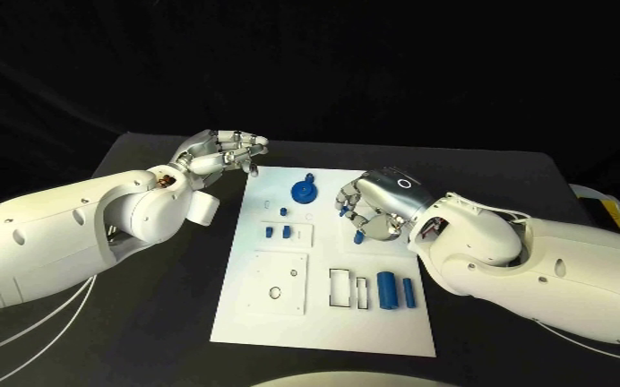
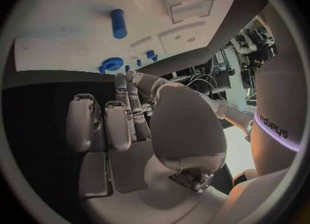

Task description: Assemble the parts on the task board

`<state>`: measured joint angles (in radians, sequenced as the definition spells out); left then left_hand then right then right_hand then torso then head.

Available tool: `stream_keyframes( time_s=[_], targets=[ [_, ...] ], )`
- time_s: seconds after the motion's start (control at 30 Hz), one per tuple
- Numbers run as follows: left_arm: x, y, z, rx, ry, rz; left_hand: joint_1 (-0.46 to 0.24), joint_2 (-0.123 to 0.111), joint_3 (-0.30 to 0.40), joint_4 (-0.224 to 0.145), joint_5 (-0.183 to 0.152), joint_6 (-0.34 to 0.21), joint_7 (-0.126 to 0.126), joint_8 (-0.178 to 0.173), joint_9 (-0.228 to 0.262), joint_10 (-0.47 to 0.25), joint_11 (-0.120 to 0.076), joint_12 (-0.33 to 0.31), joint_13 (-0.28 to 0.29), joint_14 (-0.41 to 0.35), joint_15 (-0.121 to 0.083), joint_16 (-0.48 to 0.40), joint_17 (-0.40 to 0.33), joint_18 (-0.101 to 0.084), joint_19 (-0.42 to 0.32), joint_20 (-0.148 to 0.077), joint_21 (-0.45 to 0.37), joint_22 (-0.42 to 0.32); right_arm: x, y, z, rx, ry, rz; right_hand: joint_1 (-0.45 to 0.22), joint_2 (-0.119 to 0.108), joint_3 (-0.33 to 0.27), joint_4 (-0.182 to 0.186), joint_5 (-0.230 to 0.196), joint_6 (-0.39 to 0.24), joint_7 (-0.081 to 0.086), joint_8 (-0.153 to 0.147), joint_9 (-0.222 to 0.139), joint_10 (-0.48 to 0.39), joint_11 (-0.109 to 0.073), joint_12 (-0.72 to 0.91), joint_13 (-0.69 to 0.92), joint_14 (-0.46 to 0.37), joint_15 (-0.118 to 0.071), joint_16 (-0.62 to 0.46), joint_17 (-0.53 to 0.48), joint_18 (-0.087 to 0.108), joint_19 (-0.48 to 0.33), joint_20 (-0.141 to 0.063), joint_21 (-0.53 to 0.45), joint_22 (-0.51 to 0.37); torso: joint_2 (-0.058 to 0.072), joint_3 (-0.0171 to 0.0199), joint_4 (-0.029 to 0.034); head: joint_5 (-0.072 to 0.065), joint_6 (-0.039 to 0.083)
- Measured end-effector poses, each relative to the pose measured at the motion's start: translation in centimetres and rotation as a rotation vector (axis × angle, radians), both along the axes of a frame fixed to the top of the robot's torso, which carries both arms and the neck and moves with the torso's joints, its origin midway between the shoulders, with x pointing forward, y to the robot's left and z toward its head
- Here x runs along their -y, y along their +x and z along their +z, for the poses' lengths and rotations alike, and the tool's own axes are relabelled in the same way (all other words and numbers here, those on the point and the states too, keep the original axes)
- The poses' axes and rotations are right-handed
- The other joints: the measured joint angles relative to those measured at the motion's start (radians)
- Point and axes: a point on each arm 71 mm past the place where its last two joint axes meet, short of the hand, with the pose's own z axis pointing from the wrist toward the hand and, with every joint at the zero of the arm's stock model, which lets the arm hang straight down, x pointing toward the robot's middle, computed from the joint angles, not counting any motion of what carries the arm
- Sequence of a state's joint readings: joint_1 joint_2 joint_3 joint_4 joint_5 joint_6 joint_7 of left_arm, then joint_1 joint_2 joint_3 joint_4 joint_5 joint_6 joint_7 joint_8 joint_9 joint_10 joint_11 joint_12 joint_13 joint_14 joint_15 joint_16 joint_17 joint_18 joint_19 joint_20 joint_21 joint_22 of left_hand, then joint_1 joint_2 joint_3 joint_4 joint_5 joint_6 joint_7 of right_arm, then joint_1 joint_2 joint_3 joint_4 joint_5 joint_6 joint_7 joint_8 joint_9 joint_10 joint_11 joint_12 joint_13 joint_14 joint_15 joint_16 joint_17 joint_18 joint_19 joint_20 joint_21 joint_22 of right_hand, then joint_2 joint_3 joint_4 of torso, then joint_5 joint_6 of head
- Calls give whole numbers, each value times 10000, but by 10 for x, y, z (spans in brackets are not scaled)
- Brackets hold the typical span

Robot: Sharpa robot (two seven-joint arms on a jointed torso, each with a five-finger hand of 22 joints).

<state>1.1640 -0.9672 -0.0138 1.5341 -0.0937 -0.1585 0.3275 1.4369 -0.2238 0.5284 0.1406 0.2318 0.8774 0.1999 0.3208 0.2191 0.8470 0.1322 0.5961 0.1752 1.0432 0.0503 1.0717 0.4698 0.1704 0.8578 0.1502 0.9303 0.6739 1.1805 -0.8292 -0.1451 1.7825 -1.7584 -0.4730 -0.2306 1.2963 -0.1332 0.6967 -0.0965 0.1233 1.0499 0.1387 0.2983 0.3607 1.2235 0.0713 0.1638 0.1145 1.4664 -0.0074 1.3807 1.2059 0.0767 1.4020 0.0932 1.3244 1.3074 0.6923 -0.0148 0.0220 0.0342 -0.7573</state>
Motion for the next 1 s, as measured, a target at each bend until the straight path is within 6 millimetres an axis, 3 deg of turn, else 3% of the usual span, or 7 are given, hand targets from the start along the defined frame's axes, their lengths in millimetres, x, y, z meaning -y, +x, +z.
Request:
stream_keyframes(
  time_s=[0.43,1.0],
  targets=[
    [11,2,-1,-22,-63,-176,0,0,0,0,0,0,0,1,1,-37,37,0,0,-37,37,0,-8,0,0,0,0,1,-44,-27,-26,-1039,547,1085,-1,-1,-2,-1,-22,-22,-13,-1,18,16,15,-13,8,0,0,0,-57,0,0,0,-1,-1,-8,-10,12,527,-196],
    [21,4,-2,-31,-124,-336,0,0,0,0,0,1,0,1,2,-36,37,0,-8,-37,37,0,-8,-1,-1,0,0,-9,-67,-41,-56,-1953,544,1537,-45,40,-5,-3,-61,-44,-5,-30,26,32,31,-38,5,0,1,0,-57,0,-1,0,-1,6,8,5,1,788,-383]
  ],
)
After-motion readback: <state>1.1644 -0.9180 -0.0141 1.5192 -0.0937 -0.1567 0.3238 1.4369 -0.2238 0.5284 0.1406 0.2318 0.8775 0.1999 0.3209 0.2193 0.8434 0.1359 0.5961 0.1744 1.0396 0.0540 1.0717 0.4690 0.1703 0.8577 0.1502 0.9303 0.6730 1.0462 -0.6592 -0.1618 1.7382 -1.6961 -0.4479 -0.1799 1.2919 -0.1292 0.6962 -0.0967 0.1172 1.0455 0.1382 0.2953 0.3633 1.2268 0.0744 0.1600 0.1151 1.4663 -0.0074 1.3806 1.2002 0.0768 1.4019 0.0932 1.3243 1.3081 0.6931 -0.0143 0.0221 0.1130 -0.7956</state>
